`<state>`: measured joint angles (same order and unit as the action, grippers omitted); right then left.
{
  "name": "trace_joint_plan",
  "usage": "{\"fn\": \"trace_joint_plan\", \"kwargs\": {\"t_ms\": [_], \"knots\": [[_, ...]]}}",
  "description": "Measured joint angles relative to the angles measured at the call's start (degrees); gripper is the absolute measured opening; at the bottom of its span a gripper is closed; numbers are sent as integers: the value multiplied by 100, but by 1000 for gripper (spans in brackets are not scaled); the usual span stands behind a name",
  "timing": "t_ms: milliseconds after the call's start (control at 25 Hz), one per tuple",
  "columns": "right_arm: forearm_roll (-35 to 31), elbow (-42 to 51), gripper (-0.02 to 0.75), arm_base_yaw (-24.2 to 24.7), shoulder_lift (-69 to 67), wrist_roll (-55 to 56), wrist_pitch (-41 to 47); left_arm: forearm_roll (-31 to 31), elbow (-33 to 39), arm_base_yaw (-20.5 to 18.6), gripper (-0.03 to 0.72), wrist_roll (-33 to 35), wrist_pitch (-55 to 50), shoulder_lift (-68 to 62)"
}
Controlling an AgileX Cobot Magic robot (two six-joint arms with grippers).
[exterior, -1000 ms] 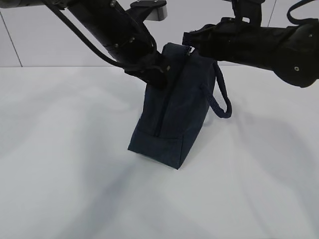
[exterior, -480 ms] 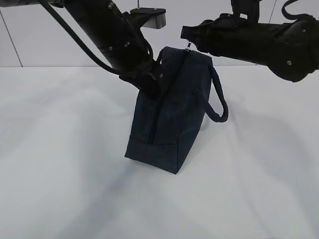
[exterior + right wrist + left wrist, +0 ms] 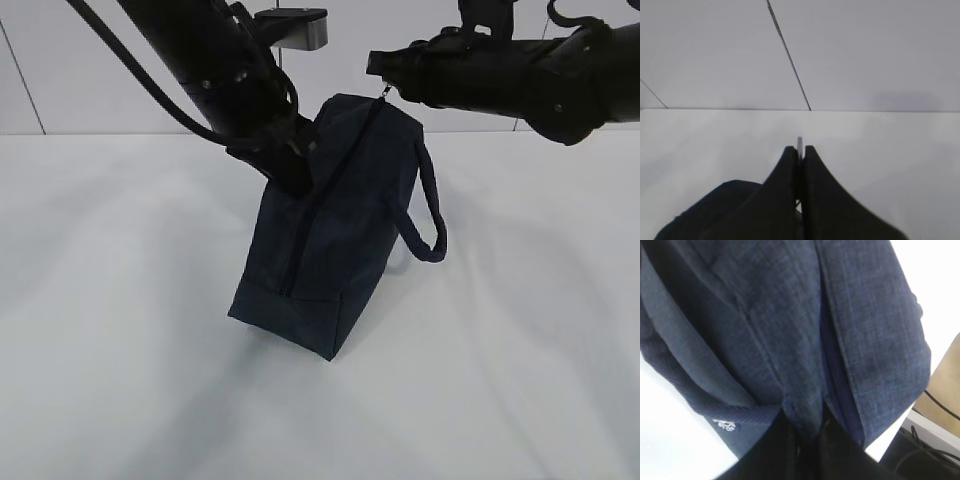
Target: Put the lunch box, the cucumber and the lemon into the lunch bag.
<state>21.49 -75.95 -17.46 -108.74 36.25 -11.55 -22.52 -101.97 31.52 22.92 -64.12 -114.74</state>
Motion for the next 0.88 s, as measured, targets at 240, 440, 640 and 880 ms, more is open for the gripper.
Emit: {"fn": "trace_joint_plan", "kwargs": {"t_ms": [240, 440, 640, 880], "knots": [[0, -148, 0, 69, -376, 0, 202, 0, 0, 0, 15, 0, -283, 0], [0, -232, 0, 92, -414, 0, 250, 13, 0, 0, 15, 0, -327, 0], [0, -232, 0, 99, -424, 0, 285, 47, -12, 0, 23, -102, -348, 0], [-11, -245, 0, 119, -424, 0, 309, 127, -349, 0, 294, -480, -569, 8]]}}
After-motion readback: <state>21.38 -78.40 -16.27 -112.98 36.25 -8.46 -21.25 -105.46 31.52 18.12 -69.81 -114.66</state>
